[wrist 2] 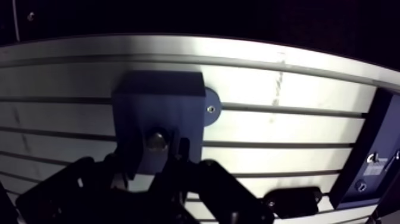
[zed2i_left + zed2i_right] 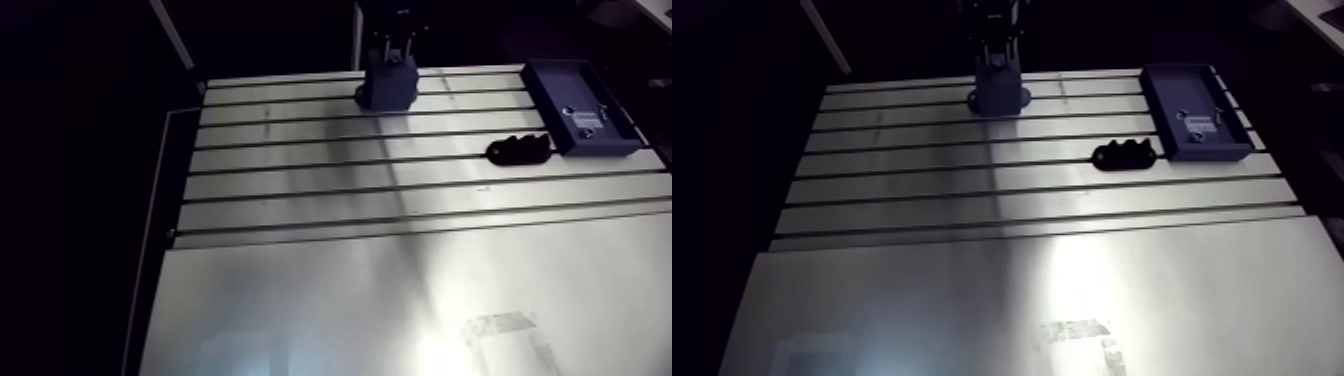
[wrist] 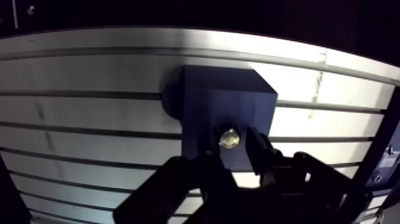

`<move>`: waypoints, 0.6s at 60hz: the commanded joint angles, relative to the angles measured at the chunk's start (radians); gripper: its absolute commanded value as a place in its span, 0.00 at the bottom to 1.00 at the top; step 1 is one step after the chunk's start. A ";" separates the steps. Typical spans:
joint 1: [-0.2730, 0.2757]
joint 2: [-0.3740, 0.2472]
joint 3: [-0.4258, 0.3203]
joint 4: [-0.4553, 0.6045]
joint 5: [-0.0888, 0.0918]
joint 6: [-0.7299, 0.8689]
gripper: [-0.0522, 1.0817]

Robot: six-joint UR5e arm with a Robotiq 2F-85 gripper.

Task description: Pick up the M10 bolt and insert it into the hex recess until seated.

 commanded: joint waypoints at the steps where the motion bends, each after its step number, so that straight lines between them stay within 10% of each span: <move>1: 0.000 0.001 0.001 0.000 0.000 -0.003 0.58; 36: 0.000 0.001 0.001 0.000 0.001 -0.003 0.60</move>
